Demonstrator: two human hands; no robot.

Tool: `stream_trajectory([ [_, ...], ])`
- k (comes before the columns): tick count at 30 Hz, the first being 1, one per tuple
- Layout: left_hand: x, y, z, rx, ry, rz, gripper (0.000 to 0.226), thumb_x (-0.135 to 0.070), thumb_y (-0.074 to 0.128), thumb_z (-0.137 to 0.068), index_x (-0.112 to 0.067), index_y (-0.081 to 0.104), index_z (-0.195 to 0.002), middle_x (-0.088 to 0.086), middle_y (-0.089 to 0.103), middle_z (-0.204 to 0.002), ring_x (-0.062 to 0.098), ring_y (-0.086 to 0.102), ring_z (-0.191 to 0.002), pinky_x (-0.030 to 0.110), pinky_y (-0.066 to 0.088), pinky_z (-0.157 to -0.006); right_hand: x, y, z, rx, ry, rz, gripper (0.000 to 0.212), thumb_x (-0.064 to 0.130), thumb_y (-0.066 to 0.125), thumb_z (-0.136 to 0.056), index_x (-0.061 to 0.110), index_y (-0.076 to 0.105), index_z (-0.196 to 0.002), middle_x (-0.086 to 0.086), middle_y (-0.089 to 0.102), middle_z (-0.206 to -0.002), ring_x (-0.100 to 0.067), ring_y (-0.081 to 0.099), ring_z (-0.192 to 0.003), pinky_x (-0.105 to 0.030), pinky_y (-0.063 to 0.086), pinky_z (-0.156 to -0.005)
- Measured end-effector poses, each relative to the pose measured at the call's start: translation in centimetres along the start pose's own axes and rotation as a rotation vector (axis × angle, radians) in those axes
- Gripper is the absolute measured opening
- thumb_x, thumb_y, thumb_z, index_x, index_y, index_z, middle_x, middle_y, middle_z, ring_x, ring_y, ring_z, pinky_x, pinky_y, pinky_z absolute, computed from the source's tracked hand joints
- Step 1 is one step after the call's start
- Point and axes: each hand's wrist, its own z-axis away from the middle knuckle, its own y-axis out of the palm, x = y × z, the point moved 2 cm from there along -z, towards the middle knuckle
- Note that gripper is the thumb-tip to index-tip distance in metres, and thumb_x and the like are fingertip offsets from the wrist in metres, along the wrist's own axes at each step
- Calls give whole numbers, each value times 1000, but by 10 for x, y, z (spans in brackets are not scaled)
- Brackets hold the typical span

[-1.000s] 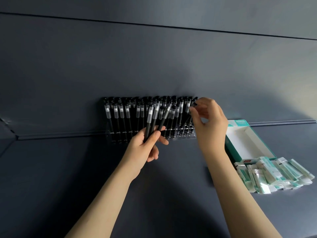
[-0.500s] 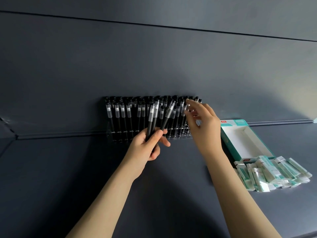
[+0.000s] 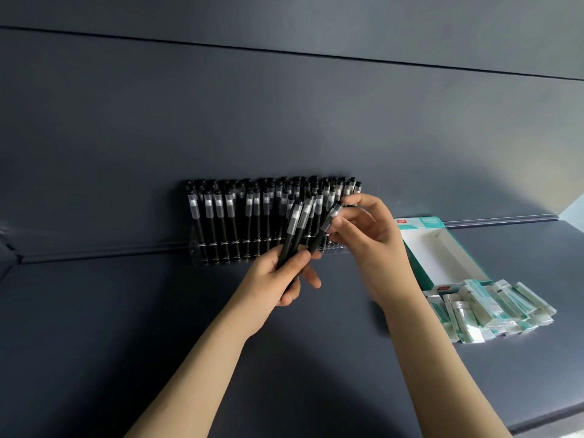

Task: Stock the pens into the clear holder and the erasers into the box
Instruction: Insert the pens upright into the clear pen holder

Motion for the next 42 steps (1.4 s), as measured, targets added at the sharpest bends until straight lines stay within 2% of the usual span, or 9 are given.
stream_trajectory([
  [3,1,2,1,-4,-14,-1,26,-32,50,-98,-16,66,-109,7,70,-77,13,32,-44,23,23,-44,0,-6,0,-39,-35,-10,23,2,66,-89,17,59,-106,-8,62,-84,-22,59,-83,-32,51,-82],
  [7,3,0,-1,-72,-28,1,28,-34,42,-102,-16,61,-112,7,70,-75,14,30,-43,25,22,-44,4,-31,-7,-325,-91,-116,23,-2,62,-90,18,58,-100,0,64,-76,-18,57,-72,-32,49,-79],
  [12,5,-4,-6,-142,-24,43,24,-30,39,-104,-9,48,-110,8,68,-70,16,28,-41,24,23,-41,9,-47,-12,-505,-278,235,21,6,64,-89,20,55,-102,1,63,-79,-23,59,-81,-46,49,-86],
  [16,7,-4,-6,-133,-18,56,22,-26,41,-104,-9,53,-105,7,64,-71,13,28,-41,24,20,-42,13,-35,-15,-484,-364,432,22,5,62,-92,23,54,-102,4,64,-84,-10,61,-78,-22,47,-74],
  [19,8,-4,-6,-122,-15,53,23,-27,43,-103,-10,59,-103,3,60,-70,12,28,-42,26,17,-44,12,-30,-17,-478,-377,499,20,6,63,-92,21,55,-103,1,67,-88,-8,63,-79,-17,46,-73],
  [26,9,-7,-8,-126,-12,65,24,-27,47,-101,-10,63,-102,2,58,-69,11,29,-42,25,18,-43,6,-23,-27,-407,-403,658,23,5,66,-88,23,59,-102,-3,66,-88,-10,64,-80,-26,52,-78],
  [32,10,-9,-10,-126,-3,76,23,-28,49,-100,-11,65,-101,4,56,-66,13,27,-44,27,16,-44,-7,-16,-37,-311,-413,851,23,5,69,-86,15,64,-106,-1,66,-87,-9,60,-74,-13,45,-74],
  [37,9,-11,-10,-130,11,98,25,-31,51,-98,-11,66,-100,6,55,-66,12,26,-44,24,17,-42,-19,-15,-40,-257,-437,949,21,7,66,-89,15,67,-109,-2,63,-87,-15,60,-73,-27,50,-74],
  [42,8,-11,-11,-131,23,107,26,-34,53,-95,-12,67,-100,6,56,-65,12,27,-43,22,18,-42,-21,-17,-37,-223,-427,947,26,8,63,-92,16,67,-117,-1,61,-88,-16,61,-76,-28,51,-76],
])
